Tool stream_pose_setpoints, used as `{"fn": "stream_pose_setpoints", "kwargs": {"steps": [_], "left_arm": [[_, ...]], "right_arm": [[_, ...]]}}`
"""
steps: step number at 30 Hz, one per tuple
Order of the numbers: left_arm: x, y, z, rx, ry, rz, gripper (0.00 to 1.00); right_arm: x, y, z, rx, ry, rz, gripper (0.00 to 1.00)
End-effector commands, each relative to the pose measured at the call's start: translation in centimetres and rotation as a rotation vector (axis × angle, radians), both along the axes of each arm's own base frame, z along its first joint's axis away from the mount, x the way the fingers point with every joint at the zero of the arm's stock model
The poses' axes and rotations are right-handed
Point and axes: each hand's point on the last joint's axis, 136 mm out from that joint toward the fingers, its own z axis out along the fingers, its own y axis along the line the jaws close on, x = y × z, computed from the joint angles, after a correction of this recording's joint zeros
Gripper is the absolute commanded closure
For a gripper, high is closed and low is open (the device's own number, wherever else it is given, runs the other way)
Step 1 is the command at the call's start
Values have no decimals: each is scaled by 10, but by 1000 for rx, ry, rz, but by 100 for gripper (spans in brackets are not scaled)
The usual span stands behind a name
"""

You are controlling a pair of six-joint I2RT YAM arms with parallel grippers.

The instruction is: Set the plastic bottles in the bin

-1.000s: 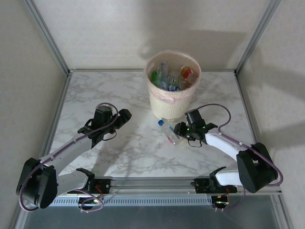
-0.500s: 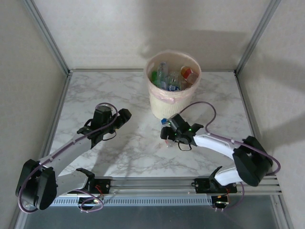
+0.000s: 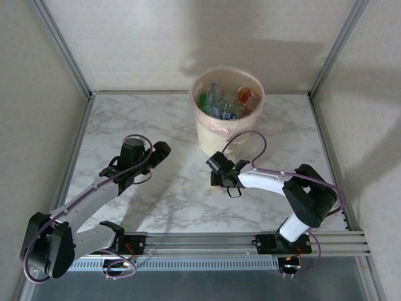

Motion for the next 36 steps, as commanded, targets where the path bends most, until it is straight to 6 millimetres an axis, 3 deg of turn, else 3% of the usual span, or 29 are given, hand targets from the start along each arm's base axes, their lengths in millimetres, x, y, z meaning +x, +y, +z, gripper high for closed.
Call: {"fn": "stream_pose_setpoints", "kwargs": {"steps": [1,8,12,16,20,25,27,30,33,36], "left_arm": [[-3,4,-5,4,11,3,8],[-4,4,-4,0,10,5,8],[-4,5,-3,0,8,6,8],[-3,5,0,0,3,10,8],[-1,13,5,33,-12,37,8],[1,18,15,35,-41,59,7],[2,18,14,37,-38,55,7],[0,18,12,37,-30,51,8],[-1,19,10,37,-25,51,8],[-2,20,10,38,-25,53,8]], "right_arm": [[4,2,9,-35,-44,5,43],[-16,27,31,10,-79,108,51],[-36,52,59,48,-118,200,54],[-59,83,103,92,-167,303,55],[-72,104,177,151,-261,365,56],[-40,88,288,180,-457,296,55],[-18,77,336,228,-530,250,54],[22,52,386,269,-608,161,54],[61,27,407,263,-644,79,54],[95,12,407,244,-652,43,53]]}}
